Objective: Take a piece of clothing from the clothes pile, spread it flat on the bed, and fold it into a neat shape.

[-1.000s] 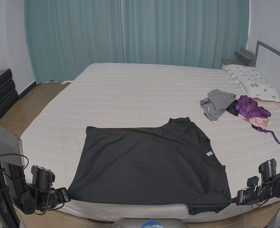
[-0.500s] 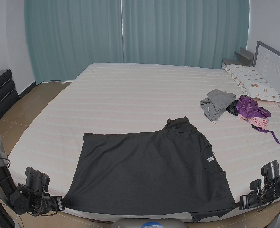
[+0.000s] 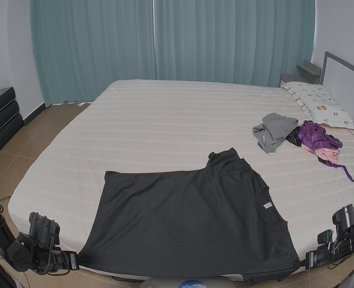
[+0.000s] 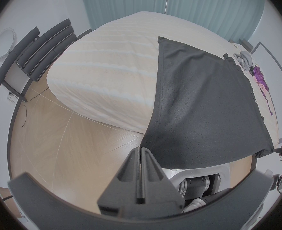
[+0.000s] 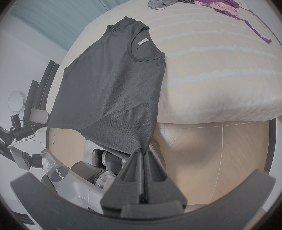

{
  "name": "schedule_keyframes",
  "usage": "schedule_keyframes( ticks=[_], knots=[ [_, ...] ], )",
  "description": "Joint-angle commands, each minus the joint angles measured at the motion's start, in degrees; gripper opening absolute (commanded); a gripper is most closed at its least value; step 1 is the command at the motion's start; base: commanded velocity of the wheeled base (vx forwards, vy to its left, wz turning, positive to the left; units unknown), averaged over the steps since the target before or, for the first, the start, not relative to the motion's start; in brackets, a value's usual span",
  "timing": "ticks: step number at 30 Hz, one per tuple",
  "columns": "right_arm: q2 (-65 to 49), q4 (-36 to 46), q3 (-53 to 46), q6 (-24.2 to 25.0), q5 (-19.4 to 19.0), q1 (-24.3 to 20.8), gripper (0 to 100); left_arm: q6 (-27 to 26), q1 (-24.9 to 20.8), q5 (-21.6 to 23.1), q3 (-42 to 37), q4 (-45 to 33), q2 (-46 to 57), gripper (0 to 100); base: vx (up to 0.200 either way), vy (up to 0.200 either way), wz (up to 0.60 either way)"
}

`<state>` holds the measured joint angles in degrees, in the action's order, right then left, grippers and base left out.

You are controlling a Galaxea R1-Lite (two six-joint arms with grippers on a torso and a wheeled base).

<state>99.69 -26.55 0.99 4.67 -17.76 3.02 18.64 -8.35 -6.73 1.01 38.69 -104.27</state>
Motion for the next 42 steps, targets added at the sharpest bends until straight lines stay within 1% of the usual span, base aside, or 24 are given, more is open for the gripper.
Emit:
schedule_keyframes(
  ticks=[1, 8, 11, 13, 14, 20, 23, 28, 33, 36, 39, 41, 42],
  knots=[
    [-2.8, 1.1, -1.0, -0.3, 0.1, 0.1, 0, -0.2, 0.0, 0.0, -0.9, -1.3, 2.0, 0, 0.0, 0.0, 0.0],
    [-2.8, 3.0, -1.0, -2.3, 0.0, 0.0, 0, -1.7, 0.1, 0.2, -1.0, -2.6, 2.1, 0, 0.0, 0.0, 0.0],
    [-3.7, 4.1, -1.0, -2.6, 0.1, 0.0, 0, -2.5, 0.0, 0.1, -0.9, -5.6, 3.8, 0, 0.0, 0.0, 0.0],
    [-3.7, 4.1, -1.0, -2.6, 0.1, 0.0, 0, -2.6, 0.0, 0.1, -0.9, -5.9, 4.0, 0, 0.0, 0.0, 0.0],
    [-4.3, 5.0, -1.0, -3.4, 0.1, 0.0, 0, -4.1, 0.1, 0.1, -0.9, -7.1, 4.8, 0, 0.0, 0.0, 0.0],
    [-5.2, 7.3, -1.0, -5.0, 0.2, 0.0, 0, -4.8, 0.2, 0.1, -0.9, -9.9, 5.7, 0, 0.0, 0.0, 0.0],
    [-5.4, 7.9, -1.0, -5.6, 0.3, 0.1, 0, -7.5, 0.4, 0.1, -0.9, -12.7, 5.9, 0, 0.0, 0.0, 0.0],
    [-5.6, 8.3, -1.0, -5.7, 0.3, 0.1, 0, -7.6, 0.5, 0.0, -0.9, -12.7, 6.0, 0, 0.0, 0.0, 0.0],
    [-8.6, 6.7, -0.7, -5.1, 0.1, 0.1, 0, -6.8, 1.7, 0.1, 0.0, -10.1, 7.0, 0, 0.0, 0.0, 0.0],
    [-11.5, 6.1, 0.0, -5.0, -0.3, 0.8, 0, -5.5, 3.3, 0.2, 0.9, -7.1, 8.6, 0, 0.0, 0.0, 0.0],
    [-10.7, 6.0, 2.4, -4.1, -0.3, 0.8, 0, -1.2, 3.2, 0.3, 3.0, -5.6, 8.8, 0, 0.0, 0.0, 0.0],
    [-10.0, 6.0, 3.8, -2.5, -0.4, 0.8, 0, 1.6, 3.0, 0.3, 4.3, -5.3, 8.6, 0, 0.0, 0.0, 0.0],
    [-9.3, 6.0, 5.4, -0.1, -0.6, 0.7, 0, 4.1, 2.9, 0.6, 5.8, -5.3, 8.4, 0, 0.0, 0.0, 0.0]
  ],
)
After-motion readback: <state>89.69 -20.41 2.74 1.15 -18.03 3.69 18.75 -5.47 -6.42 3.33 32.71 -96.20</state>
